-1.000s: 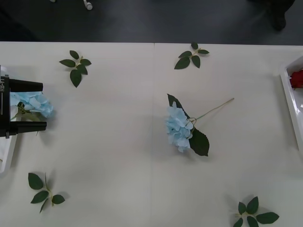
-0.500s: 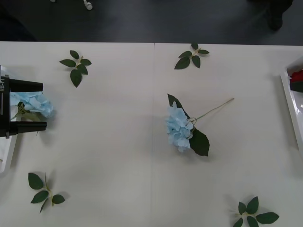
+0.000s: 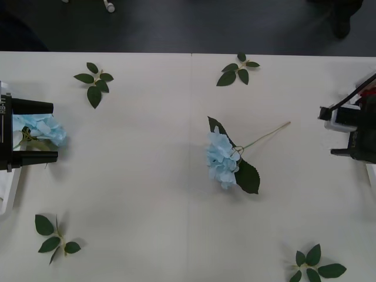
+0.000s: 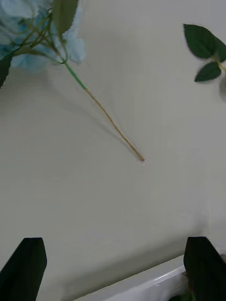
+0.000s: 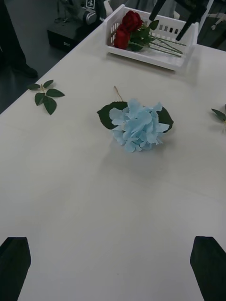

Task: Put the red flowers into the right box and the blue flowers into the left box

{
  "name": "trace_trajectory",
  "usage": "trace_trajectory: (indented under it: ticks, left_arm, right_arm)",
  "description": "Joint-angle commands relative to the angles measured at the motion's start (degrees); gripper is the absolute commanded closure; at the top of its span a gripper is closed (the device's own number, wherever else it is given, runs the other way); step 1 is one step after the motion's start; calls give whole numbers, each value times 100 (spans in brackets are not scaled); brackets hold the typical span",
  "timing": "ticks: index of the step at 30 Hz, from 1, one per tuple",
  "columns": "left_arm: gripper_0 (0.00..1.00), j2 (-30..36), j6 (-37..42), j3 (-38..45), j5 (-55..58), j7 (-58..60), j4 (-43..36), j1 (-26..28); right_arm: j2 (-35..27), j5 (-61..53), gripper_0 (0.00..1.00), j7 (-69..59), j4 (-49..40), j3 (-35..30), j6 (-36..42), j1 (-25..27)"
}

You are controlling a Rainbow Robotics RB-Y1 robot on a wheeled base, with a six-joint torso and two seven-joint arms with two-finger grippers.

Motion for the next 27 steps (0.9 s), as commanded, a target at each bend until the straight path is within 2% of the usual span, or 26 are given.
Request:
trace_trajectory:
  ticks: [1,4,10,16,27]
  left_arm:
    - [0,171,10,-77,-16,-123,-164,59]
    - [0,171,10,-77,-16,-123,-164,59]
    - [0,171,10,-77,-16,-123,-164,59]
    - [0,171,10,-77,-16,-123,-164,59]
    - [0,171,10,-77,-16,-123,-164,59]
  right_arm:
    - [-21,276,14,830,-136,-2,-21,-35]
    - [76,539,14,1436,-136,25,-179,-27]
    - [129,864,14,1467,154,499,-1155,-27]
    - [410,882,14,1467,620,1079,-1331,-554]
    - [551,820,14,1467,1482,2222,-1331,-1679]
